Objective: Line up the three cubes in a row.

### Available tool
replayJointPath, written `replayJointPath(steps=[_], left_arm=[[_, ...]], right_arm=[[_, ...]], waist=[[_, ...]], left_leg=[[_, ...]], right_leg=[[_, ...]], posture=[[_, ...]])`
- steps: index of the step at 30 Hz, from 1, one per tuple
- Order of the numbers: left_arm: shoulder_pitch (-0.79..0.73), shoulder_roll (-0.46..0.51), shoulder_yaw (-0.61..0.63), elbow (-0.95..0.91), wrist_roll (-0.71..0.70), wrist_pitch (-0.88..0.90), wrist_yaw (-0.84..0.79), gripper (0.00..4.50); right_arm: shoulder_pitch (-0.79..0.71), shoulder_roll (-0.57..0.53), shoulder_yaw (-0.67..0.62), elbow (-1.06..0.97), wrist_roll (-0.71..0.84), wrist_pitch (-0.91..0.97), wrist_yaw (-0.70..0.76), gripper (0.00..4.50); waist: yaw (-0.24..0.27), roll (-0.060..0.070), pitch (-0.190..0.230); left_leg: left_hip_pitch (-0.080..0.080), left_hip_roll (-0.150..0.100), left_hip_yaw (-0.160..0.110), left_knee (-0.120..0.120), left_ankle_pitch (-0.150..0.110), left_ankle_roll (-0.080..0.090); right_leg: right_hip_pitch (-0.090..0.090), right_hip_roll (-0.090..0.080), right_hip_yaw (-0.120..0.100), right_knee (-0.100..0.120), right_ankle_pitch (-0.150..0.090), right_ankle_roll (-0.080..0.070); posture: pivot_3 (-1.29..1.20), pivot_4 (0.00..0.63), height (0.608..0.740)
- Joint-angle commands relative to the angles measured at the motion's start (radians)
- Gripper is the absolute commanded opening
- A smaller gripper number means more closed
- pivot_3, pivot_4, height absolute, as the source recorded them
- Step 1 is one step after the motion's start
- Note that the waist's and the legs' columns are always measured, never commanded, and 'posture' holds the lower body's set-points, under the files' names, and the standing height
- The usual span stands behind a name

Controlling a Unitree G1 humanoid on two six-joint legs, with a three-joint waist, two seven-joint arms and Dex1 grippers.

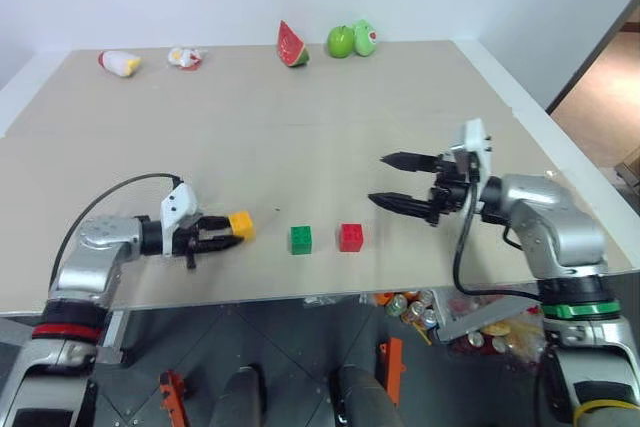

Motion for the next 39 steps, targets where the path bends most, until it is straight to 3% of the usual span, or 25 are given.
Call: replayJointPath(steps=[1,5,16,33,34,39], left_arm=[[0.030,0.034,-0.011,-0.131,-0.048,0.064,-0.044,1.28],[0.040,0.039,-0.025,-0.154,-0.047,0.075,-0.056,1.28],[-0.045,0.007,-0.070,0.029,0.016,-0.048,-0.080,1.28],[-0.088,-0.030,-0.086,0.132,0.039,-0.125,-0.099,1.28],[-0.089,-0.032,-0.083,0.137,0.042,-0.131,-0.094,2.10],[-0.078,-0.016,-0.065,0.153,0.061,-0.167,-0.070,3.88]], right_arm=[[0.002,-0.022,-0.057,0.000,0.020,-0.008,-0.009,4.50],[0.010,-0.016,-0.068,-0.007,0.020,-0.005,-0.027,4.50],[0.011,-0.032,-0.073,-0.030,0.033,0.014,-0.045,4.50],[0.015,-0.066,-0.082,-0.050,0.045,0.036,-0.051,4.50],[0.015,-0.067,-0.083,-0.049,0.045,0.036,-0.052,4.50],[0.011,-0.073,-0.083,-0.037,0.042,0.030,-0.050,4.50]], waist=[[-0.001,0.000,0.000],[-0.001,0.000,0.000],[0.000,0.000,0.000],[0.003,0.000,0.000],[0.003,0.000,0.000],[0.003,0.000,0.000]], left_leg=[[0.001,0.000,0.000,0.000,0.000,0.000],[0.002,0.000,0.001,0.001,0.000,0.000],[0.001,0.000,0.001,0.001,0.000,0.000],[0.001,-0.001,0.001,0.002,0.000,0.000],[0.001,-0.001,0.001,0.002,0.000,0.001],[0.001,-0.001,0.001,0.002,0.000,0.001]], right_leg=[[0.000,0.000,0.000,0.000,0.001,0.000],[0.001,-0.001,0.000,0.000,0.001,-0.001],[0.000,-0.001,0.000,-0.001,0.001,0.000],[0.001,-0.001,0.000,-0.001,0.001,0.000],[0.001,-0.002,0.000,-0.001,0.001,0.000],[0.001,-0.002,0.000,-0.001,0.001,0.000]], posture=[[0.00,0.150,0.740],[0.00,0.150,0.740],[0.00,0.150,0.740],[0.00,0.150,0.740],[0.00,0.150,0.740],[0.00,0.150,0.740]])
